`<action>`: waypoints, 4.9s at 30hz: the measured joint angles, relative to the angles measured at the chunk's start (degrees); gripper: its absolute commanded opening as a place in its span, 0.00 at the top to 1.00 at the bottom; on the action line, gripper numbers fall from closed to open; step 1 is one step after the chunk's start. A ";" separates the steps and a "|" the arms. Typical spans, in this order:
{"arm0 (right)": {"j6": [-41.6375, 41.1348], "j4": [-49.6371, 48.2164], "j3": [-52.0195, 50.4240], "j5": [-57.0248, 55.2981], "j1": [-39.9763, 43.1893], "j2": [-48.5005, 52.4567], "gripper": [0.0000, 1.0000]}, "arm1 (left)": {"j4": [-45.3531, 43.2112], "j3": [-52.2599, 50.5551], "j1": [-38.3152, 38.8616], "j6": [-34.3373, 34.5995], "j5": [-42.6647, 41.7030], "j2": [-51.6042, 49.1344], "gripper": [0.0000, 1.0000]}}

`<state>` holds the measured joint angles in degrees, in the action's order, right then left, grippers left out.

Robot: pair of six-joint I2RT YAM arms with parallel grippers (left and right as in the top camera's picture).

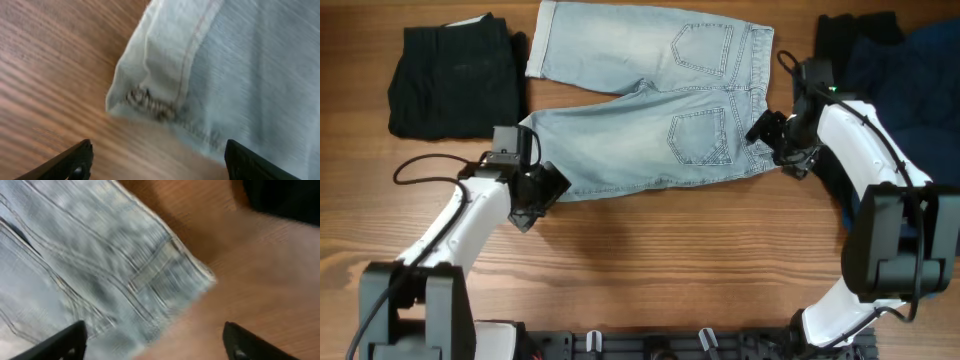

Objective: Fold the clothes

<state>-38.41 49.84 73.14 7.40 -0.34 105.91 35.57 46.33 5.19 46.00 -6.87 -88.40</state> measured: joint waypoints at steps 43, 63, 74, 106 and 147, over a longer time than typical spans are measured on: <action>-2.29 8.76 -10.97 -5.40 -3.76 -35.50 0.96 | 12.02 0.13 0.44 2.78 1.14 24.61 0.96; -2.97 12.26 -13.49 -6.43 -3.87 -40.92 0.96 | -4.24 -0.09 0.83 -0.24 5.90 24.85 0.96; -2.71 -1.57 -18.01 -6.47 -4.04 -30.08 0.96 | -24.72 0.24 2.40 -8.83 11.80 17.66 0.96; 1.14 -25.46 -18.25 -16.00 -3.63 -21.59 0.01 | -53.11 4.76 5.62 -19.74 14.25 -8.04 0.01; 22.12 -17.66 -15.43 0.74 -3.61 -21.57 0.02 | -7.65 37.31 5.60 -53.62 6.93 -29.16 0.48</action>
<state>-16.29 32.18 57.71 8.14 -3.95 84.33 27.92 83.64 10.79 -7.62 0.05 -117.56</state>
